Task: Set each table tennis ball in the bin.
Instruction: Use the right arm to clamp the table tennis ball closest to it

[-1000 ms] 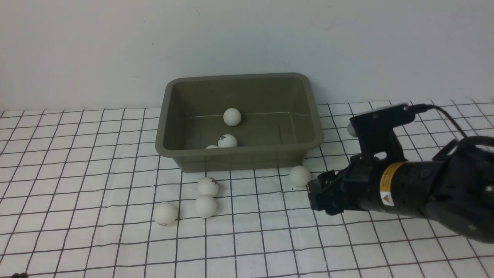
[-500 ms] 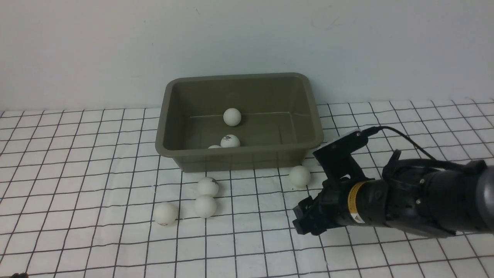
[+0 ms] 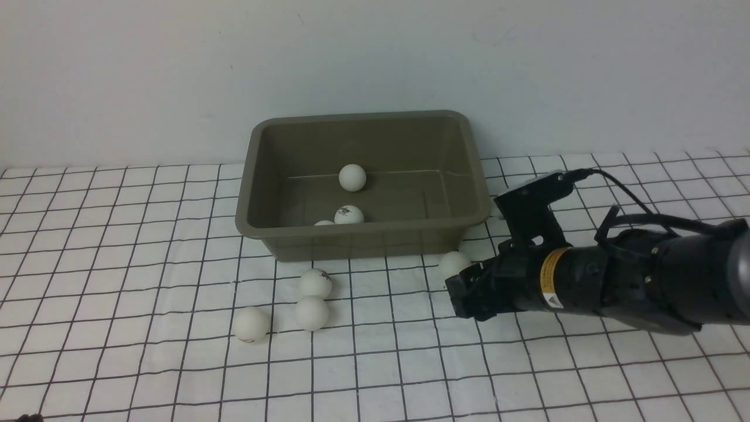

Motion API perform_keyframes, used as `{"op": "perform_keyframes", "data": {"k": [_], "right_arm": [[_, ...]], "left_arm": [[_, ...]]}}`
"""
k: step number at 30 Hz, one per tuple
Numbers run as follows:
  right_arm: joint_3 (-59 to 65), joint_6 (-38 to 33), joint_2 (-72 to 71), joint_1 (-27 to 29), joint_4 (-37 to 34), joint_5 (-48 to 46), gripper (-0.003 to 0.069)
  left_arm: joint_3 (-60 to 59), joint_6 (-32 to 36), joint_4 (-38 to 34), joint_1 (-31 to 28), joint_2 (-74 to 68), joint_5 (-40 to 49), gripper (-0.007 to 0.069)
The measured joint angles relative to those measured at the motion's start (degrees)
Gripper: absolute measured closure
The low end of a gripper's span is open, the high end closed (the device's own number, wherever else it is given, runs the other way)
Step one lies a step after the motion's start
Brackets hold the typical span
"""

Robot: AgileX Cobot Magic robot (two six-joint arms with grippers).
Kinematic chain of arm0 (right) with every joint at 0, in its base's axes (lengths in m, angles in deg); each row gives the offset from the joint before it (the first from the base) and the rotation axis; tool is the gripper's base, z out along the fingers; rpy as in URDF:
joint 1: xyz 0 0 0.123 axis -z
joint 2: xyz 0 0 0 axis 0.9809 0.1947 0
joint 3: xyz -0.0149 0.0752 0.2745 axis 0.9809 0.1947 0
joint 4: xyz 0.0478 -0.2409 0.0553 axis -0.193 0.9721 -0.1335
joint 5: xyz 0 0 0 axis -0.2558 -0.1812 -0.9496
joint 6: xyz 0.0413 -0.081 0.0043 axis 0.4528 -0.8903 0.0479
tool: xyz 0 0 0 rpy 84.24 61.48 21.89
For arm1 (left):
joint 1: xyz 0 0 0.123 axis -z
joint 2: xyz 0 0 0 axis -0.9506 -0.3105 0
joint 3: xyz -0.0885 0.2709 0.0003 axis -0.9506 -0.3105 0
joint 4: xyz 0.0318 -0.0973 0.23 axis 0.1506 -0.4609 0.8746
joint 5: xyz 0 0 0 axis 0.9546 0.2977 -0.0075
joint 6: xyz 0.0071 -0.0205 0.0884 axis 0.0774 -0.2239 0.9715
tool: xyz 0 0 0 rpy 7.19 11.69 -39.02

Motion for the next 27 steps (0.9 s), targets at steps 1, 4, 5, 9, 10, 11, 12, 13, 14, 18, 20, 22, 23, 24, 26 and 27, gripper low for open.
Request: {"op": "perform_keyframes", "data": {"k": [1, 4, 5, 9, 10, 11, 12, 13, 14, 18, 20, 22, 23, 24, 26, 27], "right_arm": [[0.0, -0.27, 0.39, 0.2, 0.0, 0.24, 0.0223], [-0.41, -0.72, 1.36, 0.51, 0.0, 0.64, 0.0223], [-0.64, -0.78, 1.57, 0.59, 0.0, 0.59, 0.0223], [-2.15, -0.84, 2.58, 0.8, 0.03, 0.65, 0.0223], [-2.49, -0.84, 2.75, 0.85, 0.07, 0.65, 0.0223], [-2.94, -0.84, 2.98, 0.85, 0.07, 0.65, 0.0223], [-3.25, -0.84, 3.13, 0.85, 0.07, 0.65, 0.0223], [-4.02, -0.84, 3.46, 0.85, 0.07, 0.57, 0.0223], [-4.41, -0.84, 3.7, 0.85, 0.07, 0.42, 0.0223], [-5.43, -0.84, 4.69, 0.85, 0.07, -0.73, 0.0222], [-5.69, -0.84, 5.17, 0.85, 0.07, -1.01, 0.0222], [-5.74, -0.84, 5.41, 0.92, 0.07, -1.07, 0.0222], [-5.74, -0.84, 5.41, 0.92, 0.13, -1.12, 0.0222], [-5.87, -0.84, 5.41, 0.92, 0.19, -1.12, 0.0222], [-6.55, -0.84, 5.46, 0.92, 0.2, -1.46, 0.0222], [-7.05, -0.84, 5.48, 0.92, 0.2, -1.53, 0.0222]], "left_arm": [[0.0, 0.0, 0.0, 0.0, 0.0, 0.0, 0.0629], [0.0, 0.0, 0.0, 0.0, 0.0, 0.0, 0.0629], [0.0, 0.0, 0.0, 0.0, 0.0, 0.0, 0.0629], [0.0, 0.0, 0.0, 0.0, 0.0, 0.0, 0.0629], [0.0, 0.0, 0.0, 0.0, 0.0, 0.0, 0.0629], [0.0, 0.0, 0.0, 0.0, 0.0, 0.0, 0.0629], [0.0, 0.0, 0.0, 0.0, 0.0, 0.0, 0.0629], [0.0, 0.0, 0.0, 0.0, 0.0, 0.0, 0.0629], [0.0, 0.0, 0.0, 0.0, 0.0, 0.0, 0.0629], [0.0, 0.0, 0.0, 0.0, 0.0, 0.0, 0.0629], [0.0, 0.0, 0.0, 0.0, 0.0, 0.0, 0.0629], [0.0, 0.0, 0.0, 0.0, 0.0, 0.0, 0.0629], [0.0, 0.0, 0.0, 0.0, 0.0, 0.0, 0.0629], [0.0, 0.0, 0.0, 0.0, 0.0, 0.0, 0.0629], [0.0, 0.0, 0.0, 0.0, 0.0, 0.0, 0.0629], [0.0, 0.0, 0.0, 0.0, 0.0, 0.0, 0.0629]]}}
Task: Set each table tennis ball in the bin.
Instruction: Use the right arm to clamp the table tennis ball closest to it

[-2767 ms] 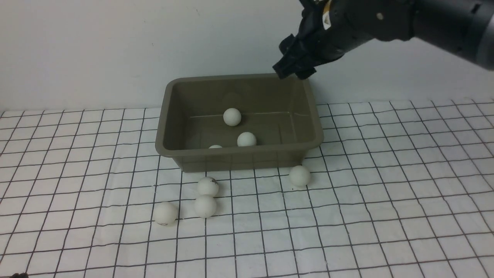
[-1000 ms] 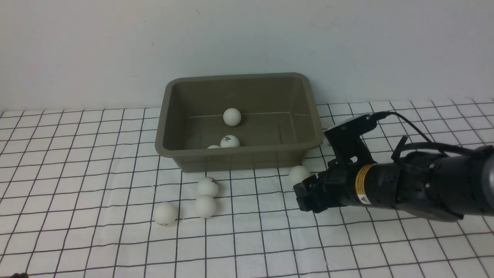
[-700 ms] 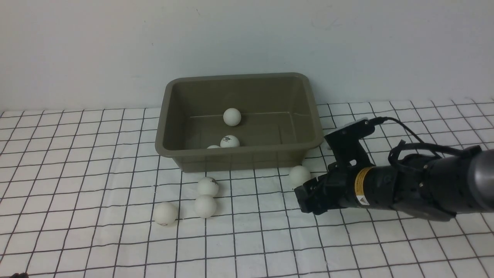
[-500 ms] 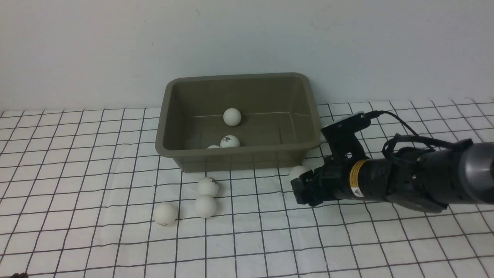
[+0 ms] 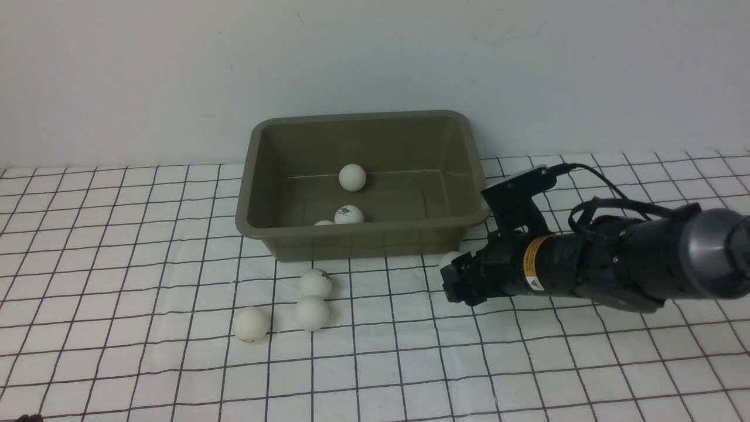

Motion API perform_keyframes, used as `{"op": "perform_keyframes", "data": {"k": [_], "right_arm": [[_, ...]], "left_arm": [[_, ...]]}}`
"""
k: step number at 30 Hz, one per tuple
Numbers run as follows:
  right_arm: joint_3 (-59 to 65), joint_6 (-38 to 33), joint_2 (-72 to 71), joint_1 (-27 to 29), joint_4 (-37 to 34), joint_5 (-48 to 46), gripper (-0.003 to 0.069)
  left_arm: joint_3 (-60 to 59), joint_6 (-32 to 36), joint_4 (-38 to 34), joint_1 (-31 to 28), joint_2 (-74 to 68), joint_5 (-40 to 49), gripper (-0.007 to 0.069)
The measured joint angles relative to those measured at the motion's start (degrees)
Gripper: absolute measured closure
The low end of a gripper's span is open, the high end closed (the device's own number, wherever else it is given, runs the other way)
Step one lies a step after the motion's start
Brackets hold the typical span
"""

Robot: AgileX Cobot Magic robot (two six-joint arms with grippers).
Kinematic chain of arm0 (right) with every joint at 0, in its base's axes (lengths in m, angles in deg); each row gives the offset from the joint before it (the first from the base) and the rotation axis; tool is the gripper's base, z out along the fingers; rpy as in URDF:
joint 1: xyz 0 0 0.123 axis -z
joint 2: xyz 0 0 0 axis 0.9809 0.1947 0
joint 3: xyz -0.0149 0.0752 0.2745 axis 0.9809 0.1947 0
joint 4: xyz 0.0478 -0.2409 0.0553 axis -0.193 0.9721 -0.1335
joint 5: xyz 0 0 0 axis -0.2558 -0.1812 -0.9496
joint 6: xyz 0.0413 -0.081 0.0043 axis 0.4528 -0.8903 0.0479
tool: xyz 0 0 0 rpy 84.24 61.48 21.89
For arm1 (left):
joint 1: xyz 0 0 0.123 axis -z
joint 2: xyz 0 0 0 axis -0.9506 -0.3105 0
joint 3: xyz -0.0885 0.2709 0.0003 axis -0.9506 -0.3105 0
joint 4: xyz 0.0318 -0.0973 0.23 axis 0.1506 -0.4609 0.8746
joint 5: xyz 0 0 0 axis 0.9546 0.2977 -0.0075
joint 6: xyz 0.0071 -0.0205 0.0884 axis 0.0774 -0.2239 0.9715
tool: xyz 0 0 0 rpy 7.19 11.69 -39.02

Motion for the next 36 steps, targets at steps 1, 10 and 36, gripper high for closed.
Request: {"op": "perform_keyframes", "data": {"k": [1, 10, 36], "right_arm": [[-0.42, 0.0, 0.12, 0.0, 0.0, 0.0, 0.0222], [-2.05, 0.0, 1.47, 0.0, 0.05, -0.49, 0.0222], [-5.47, 0.0, 6.58, 0.0, 0.05, -1.95, 0.0271]], "left_arm": [[0.0, 0.0, 0.0, 0.0, 0.0, 0.0, 0.0629], [0.0, 0.0, 0.0, 0.0, 0.0, 0.0, 0.0629], [0.0, 0.0, 0.0, 0.0, 0.0, 0.0, 0.0629]]}}
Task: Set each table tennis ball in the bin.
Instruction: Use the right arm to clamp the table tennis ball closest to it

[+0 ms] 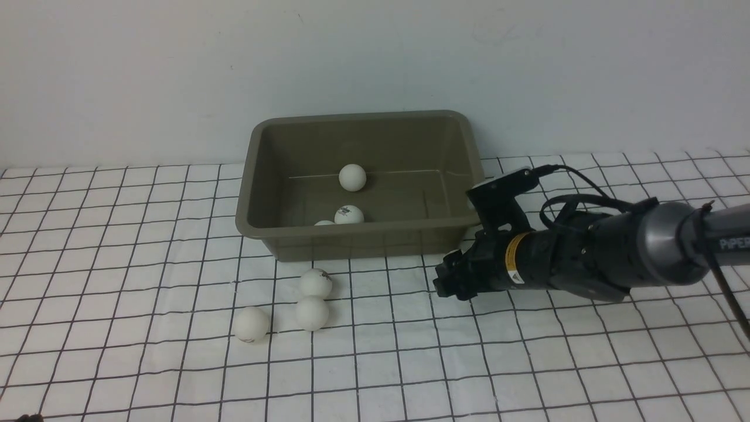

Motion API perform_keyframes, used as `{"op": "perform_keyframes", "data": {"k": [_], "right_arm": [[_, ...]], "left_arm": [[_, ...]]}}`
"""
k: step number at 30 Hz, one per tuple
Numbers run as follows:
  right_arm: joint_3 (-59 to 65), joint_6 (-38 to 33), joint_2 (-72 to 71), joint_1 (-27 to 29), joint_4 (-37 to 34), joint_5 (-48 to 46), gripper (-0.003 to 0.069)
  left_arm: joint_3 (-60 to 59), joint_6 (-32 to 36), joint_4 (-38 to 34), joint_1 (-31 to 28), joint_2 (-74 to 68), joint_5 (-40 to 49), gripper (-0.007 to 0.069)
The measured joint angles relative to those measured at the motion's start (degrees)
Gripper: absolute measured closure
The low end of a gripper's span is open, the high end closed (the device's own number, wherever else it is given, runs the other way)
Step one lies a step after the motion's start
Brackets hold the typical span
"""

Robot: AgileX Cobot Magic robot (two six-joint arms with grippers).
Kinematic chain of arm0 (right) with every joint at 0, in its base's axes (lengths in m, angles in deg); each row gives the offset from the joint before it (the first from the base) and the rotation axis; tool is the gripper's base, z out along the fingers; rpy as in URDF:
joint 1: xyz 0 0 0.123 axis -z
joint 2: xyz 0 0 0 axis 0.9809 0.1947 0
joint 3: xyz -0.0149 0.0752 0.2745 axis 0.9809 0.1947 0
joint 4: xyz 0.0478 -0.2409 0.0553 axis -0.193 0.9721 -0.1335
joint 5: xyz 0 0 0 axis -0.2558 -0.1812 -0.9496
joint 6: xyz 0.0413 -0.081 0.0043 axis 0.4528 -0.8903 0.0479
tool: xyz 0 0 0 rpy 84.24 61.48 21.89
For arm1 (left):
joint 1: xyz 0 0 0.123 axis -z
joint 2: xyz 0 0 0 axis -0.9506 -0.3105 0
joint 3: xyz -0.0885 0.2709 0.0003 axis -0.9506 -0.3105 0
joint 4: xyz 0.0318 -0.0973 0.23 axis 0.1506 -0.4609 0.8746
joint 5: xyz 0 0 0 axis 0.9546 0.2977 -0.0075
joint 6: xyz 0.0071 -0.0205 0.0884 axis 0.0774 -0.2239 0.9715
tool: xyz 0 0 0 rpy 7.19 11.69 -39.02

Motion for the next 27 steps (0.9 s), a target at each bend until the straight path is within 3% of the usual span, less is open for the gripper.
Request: {"op": "perform_keyframes", "data": {"k": [9, 17, 27], "right_arm": [[-0.11, 0.0, -0.15, -0.61, 0.0, -2.79, 0.0295], [-0.11, -0.47, -2.9, -5.87, 0.0, -13.03, 0.0295], [-0.05, -1.47, -17.42, -13.88, -1.05, -31.06, 0.0295]], "left_arm": [[0.0, 0.0, 0.0, 0.0, 0.0, 0.0, 0.0629], [0.0, 0.0, 0.0, 0.0, 0.0, 0.0, 0.0629], [0.0, 0.0, 0.0, 0.0, 0.0, 0.0, 0.0629]]}}
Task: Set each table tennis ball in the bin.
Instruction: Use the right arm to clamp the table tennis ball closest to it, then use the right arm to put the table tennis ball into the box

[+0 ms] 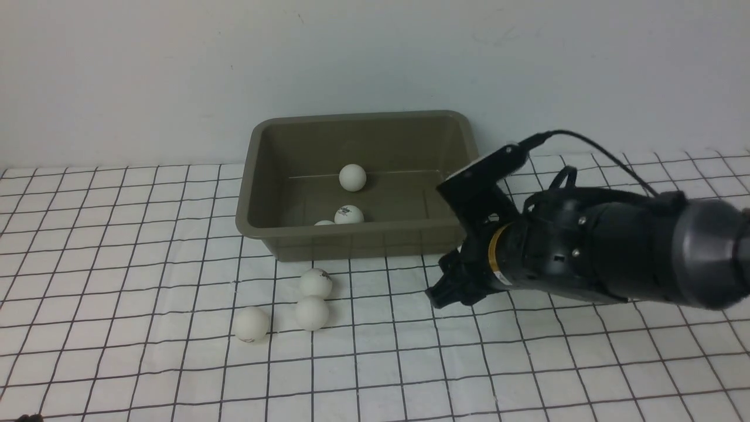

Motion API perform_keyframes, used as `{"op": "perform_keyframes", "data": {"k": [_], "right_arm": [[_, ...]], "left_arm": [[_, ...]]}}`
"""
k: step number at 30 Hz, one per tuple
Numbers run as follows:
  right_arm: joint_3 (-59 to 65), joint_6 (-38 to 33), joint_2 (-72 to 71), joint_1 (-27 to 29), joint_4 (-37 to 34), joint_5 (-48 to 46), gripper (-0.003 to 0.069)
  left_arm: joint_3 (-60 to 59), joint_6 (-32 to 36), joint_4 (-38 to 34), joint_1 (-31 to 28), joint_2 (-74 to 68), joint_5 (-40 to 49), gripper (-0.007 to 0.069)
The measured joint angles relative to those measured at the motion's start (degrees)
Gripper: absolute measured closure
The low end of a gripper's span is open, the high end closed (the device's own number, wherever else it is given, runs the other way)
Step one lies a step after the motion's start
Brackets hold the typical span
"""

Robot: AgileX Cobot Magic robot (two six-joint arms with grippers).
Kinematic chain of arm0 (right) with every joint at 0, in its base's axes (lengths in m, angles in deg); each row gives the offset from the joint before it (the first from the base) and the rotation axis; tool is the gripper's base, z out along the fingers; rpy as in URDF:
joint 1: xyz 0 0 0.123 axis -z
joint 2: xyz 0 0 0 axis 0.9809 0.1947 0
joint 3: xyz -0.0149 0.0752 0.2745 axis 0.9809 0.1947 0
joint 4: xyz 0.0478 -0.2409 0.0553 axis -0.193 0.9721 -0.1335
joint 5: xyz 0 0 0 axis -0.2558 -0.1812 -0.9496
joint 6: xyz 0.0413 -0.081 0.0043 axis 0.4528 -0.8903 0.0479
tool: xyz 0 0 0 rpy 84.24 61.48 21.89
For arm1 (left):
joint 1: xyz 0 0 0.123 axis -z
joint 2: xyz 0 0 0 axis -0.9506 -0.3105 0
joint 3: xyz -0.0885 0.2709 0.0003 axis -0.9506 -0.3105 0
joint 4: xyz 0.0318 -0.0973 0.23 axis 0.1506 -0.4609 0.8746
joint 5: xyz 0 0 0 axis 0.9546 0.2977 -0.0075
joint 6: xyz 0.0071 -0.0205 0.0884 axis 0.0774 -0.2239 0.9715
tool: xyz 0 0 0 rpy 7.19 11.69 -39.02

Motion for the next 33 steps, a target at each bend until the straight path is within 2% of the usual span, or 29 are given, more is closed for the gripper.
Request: {"op": "perform_keyframes", "data": {"k": [4, 8, 15, 21, 33], "right_arm": [[-0.18, 0.0, -6.94, -1.03, 2.37, 2.16, 0.0295], [-4.25, 0.05, -7.88, 0.12, 5.59, 6.4, 0.0295], [-17.95, 0.23, 3.27, 5.16, 5.33, 5.76, 0.0295], [-25.56, -0.06, 12.63, 5.69, 3.66, 5.65, 0.0295], [-26.84, -0.21, 20.39, 5.69, 3.39, 7.05, 0.0274]], "left_arm": [[0.0, 0.0, 0.0, 0.0, 0.0, 0.0, 0.0629], [0.0, 0.0, 0.0, 0.0, 0.0, 0.0, 0.0629], [0.0, 0.0, 0.0, 0.0, 0.0, 0.0, 0.0629], [0.0, 0.0, 0.0, 0.0, 0.0, 0.0, 0.0629], [0.0, 0.0, 0.0, 0.0, 0.0, 0.0, 0.0629]]}}
